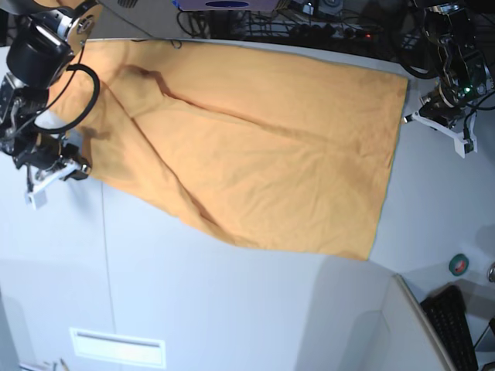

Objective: Layout the t-shirt on the table in an organized manner, then fold the t-shirt properly
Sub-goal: 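Grasp the shirt's hem corners with both grippers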

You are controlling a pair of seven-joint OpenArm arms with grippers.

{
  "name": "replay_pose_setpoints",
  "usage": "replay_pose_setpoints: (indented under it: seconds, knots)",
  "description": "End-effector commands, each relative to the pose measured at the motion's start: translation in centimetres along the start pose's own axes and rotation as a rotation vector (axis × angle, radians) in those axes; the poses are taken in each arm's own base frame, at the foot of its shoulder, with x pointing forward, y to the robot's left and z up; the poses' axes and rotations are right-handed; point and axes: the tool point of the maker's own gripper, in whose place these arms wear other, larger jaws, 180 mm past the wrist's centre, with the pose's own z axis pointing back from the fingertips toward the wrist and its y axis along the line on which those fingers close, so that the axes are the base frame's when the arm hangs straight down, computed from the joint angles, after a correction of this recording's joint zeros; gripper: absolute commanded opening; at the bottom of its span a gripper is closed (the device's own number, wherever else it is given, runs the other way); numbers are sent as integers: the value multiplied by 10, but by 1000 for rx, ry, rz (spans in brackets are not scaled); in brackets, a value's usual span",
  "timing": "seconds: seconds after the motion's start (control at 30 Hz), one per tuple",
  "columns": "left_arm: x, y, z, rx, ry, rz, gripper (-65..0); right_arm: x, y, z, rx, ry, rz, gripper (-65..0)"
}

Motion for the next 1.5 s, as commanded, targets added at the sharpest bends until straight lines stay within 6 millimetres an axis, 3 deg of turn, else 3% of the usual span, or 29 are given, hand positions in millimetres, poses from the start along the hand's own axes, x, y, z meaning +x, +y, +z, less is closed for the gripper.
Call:
replay_pose_setpoints:
  seconds: [0.0,0.3,0.53,0.8,1.1,1.27,1.3,1.47]
  knots:
    - [13,6,3,13,-38,-10,-650,22,1,6,5,-56,21,-650]
    - [28,-1,1,1,-65,1,-650,61,8,28,-25,-185,102,-650]
    - [58,-8,-8,-13,-100,20,-650,78,15,38,-34,-230,154,-650]
    - [81,-51,-30,-10,-77,-180,-650,100,48,46,-15,-269,293,-650]
    - [127,-73,-47,-47,-91,-129,-650,117,54,54,-14,-349,314,-650]
    - [147,-113,-54,-94,-82,-222,-650,118,55,55,-13,-355,316,-650]
    - [150,-119,-56,-100,-76,-232,-607,118,55,55,-11,-356,315,-650]
    - [174,-133,-66,-131,-146,-203,-169,126,60,65,-20,-388,341,-650]
